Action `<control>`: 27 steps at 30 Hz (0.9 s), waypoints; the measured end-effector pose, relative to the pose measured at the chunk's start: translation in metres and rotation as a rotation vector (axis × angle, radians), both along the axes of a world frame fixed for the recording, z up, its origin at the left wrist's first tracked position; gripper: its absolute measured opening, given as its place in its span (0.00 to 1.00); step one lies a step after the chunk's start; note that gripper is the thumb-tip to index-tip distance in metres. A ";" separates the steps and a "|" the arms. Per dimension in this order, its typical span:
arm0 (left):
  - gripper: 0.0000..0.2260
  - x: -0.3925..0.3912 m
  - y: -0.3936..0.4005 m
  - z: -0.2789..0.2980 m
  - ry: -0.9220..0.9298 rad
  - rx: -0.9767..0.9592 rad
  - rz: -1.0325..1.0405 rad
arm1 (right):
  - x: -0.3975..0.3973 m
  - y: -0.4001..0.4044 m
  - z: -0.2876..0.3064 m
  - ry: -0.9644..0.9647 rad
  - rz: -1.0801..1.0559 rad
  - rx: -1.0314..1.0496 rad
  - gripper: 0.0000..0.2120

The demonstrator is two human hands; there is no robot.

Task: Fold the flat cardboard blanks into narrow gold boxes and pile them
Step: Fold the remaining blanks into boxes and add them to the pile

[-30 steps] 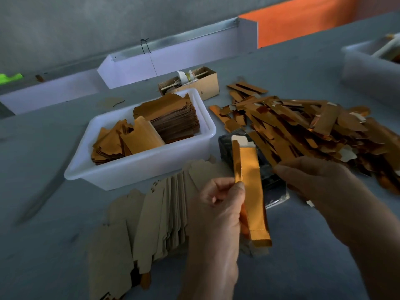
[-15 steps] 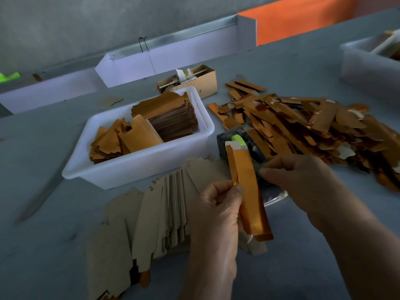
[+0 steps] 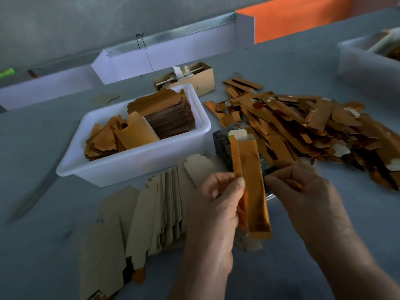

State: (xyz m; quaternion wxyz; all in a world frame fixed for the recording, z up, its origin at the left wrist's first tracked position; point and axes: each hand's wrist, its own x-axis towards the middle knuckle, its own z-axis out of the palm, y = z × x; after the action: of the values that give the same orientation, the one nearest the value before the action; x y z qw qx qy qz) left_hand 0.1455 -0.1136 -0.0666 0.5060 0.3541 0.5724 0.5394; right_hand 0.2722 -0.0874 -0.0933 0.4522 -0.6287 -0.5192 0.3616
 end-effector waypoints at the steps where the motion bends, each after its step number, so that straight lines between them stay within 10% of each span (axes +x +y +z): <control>1: 0.05 0.001 0.001 0.001 0.012 0.012 -0.022 | -0.001 0.000 0.000 0.003 -0.007 0.005 0.04; 11: 0.02 0.012 0.019 0.004 0.033 -0.048 -0.116 | -0.003 -0.001 0.000 -0.052 0.001 0.031 0.02; 17: 0.03 0.013 0.019 0.005 0.090 -0.060 -0.125 | 0.001 0.002 0.002 -0.415 0.059 0.184 0.04; 27: 0.02 0.001 0.010 0.007 0.093 -0.056 -0.175 | 0.031 -0.016 0.026 0.147 0.178 0.178 0.10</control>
State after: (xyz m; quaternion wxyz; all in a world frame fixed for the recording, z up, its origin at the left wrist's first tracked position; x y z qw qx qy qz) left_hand 0.1461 -0.1033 -0.0597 0.5339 0.4132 0.5767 0.4600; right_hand 0.3028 -0.1039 -0.0678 0.5093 -0.5093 -0.5683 0.3978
